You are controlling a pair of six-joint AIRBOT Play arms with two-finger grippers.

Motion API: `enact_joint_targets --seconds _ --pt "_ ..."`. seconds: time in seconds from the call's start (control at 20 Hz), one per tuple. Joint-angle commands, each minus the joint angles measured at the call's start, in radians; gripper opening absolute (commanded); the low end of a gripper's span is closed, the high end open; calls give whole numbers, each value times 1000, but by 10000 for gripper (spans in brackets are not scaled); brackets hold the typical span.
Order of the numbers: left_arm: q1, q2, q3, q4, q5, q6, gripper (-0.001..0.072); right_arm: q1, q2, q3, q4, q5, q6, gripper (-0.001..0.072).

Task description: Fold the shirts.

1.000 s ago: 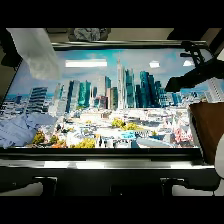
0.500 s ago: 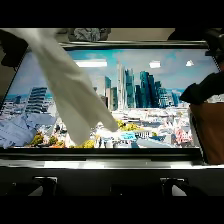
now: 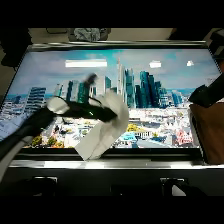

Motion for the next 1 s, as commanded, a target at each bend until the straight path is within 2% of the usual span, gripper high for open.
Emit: enact_joint_targets --seconds 0.0,0.05,0.15,0.25,0.35,0.4,0.5,0.65,0.8,0.95 --pt "-154 -192 -23 -10 -50 -29 344 0 -42 0 -6 -13 0 686" --pt "-156 -216 18 -2 -114 -41 720 0 -58 0 -6 -13 0 686" --pt "-96 -210 121 159 -275 -88 720 0 -92 0 -6 -18 0 687" --pt "17 -162 234 435 -438 -201 720 0 -129 -2 -3 -26 0 687" --pt "150 -79 282 632 -520 -234 720 0 -156 -34 40 -41 0 686" --pt "228 -31 272 667 -542 -237 720 0 -162 -74 86 -55 0 686" --pt "364 58 185 666 -574 -278 720 3 -163 -199 187 -100 -3 686" --pt "470 203 -113 642 -530 -296 720 73 -163 -407 230 -179 -56 688" --pt "462 291 -394 507 -439 -292 720 177 -163 -571 229 -275 -130 711" --pt "402 290 -560 346 -304 -285 720 203 -163 -665 232 -354 -135 715"
